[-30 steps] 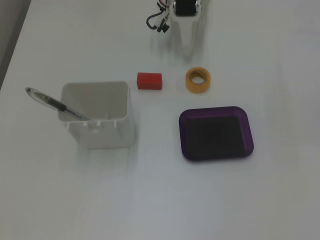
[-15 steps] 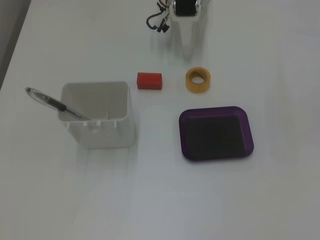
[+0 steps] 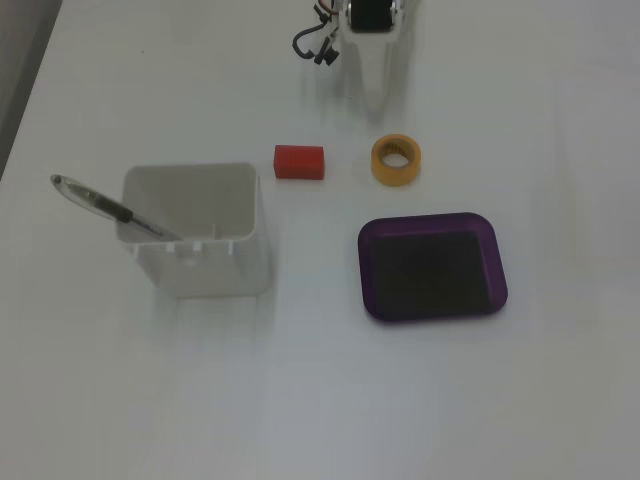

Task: Remove the yellow tape from the box.

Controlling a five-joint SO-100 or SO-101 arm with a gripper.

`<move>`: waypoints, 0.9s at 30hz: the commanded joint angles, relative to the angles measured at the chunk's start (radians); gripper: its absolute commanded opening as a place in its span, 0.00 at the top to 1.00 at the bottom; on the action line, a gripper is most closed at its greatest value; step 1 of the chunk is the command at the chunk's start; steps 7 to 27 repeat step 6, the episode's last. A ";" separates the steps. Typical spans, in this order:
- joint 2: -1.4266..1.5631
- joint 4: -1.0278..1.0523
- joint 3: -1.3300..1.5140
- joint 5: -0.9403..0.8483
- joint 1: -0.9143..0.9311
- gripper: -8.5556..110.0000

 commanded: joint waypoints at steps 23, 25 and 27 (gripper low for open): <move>0.067 -0.014 0.009 -0.006 0.005 0.90; 0.067 -0.014 0.009 -0.006 0.005 0.90; 0.067 -0.014 0.009 -0.006 0.005 0.90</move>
